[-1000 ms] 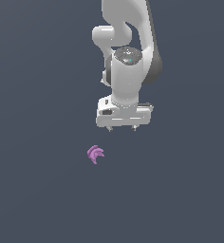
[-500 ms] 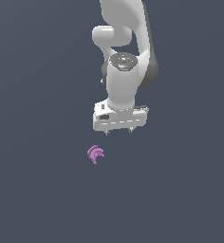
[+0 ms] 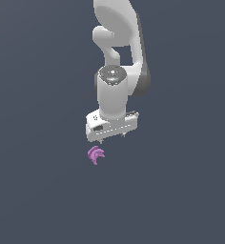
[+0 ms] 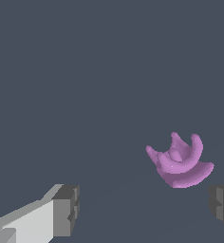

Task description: Pick up the object and move it to a goal position.

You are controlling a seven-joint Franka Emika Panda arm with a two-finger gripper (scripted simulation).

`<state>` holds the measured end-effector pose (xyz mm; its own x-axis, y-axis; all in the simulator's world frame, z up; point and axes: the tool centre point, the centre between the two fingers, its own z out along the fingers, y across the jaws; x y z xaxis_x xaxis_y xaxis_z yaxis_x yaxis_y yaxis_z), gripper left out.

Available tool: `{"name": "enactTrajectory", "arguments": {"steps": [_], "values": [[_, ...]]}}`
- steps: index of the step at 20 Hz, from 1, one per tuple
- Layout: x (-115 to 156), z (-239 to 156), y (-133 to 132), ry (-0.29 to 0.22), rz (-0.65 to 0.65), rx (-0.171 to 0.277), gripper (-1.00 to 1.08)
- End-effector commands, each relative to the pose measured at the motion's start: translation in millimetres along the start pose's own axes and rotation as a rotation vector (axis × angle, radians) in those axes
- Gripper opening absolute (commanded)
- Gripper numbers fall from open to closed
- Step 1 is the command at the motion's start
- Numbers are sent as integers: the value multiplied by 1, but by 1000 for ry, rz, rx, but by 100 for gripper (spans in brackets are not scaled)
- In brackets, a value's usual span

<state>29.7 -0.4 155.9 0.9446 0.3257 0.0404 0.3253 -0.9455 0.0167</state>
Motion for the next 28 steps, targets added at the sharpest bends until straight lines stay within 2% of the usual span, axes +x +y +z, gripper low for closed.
{"name": "enactTrajectory", "arguments": {"steps": [1, 16, 28], "values": [[0, 7, 10, -5, -56, 1, 100], [-6, 51, 64, -30, -365, 17, 100], [-10, 66, 82, -36, -471, 26, 100]]}}
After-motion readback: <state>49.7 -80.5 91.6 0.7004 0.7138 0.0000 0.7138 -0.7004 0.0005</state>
